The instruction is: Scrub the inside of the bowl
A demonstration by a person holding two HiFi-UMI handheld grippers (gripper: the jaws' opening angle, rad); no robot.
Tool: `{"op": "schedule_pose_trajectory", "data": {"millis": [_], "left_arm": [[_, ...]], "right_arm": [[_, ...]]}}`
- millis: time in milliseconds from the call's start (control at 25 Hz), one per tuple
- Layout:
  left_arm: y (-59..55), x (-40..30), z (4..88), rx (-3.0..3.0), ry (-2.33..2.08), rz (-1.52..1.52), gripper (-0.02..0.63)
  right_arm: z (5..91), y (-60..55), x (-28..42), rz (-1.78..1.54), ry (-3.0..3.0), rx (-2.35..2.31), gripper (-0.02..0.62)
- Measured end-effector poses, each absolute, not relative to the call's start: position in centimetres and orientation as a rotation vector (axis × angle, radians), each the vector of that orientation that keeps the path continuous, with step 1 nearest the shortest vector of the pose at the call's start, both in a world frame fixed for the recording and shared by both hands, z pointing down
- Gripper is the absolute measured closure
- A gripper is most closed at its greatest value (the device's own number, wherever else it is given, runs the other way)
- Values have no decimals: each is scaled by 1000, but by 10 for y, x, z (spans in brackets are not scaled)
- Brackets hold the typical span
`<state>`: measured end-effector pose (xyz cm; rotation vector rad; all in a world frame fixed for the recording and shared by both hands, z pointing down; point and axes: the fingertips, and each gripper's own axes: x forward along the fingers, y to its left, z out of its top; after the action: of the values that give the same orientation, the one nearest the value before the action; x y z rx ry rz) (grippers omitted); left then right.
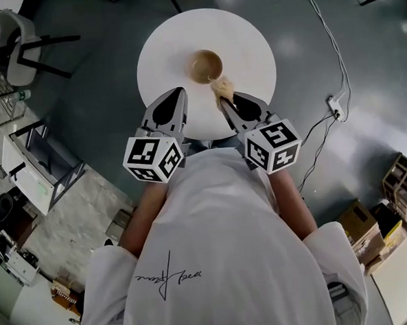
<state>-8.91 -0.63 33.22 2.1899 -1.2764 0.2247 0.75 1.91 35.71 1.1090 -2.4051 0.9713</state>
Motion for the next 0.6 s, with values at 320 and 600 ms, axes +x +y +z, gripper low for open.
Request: {"op": "schedule_pose_trajectory", "data": {"millis": [320, 600], "left_arm": [[-20, -88, 387, 2077, -1249, 316, 601], [-23, -84, 416, 2016, -1217, 358, 601]], "right_arm": [[397, 6, 13, 945, -2297, 1055, 512], [417, -5, 31, 960, -2239, 1082, 512]]}}
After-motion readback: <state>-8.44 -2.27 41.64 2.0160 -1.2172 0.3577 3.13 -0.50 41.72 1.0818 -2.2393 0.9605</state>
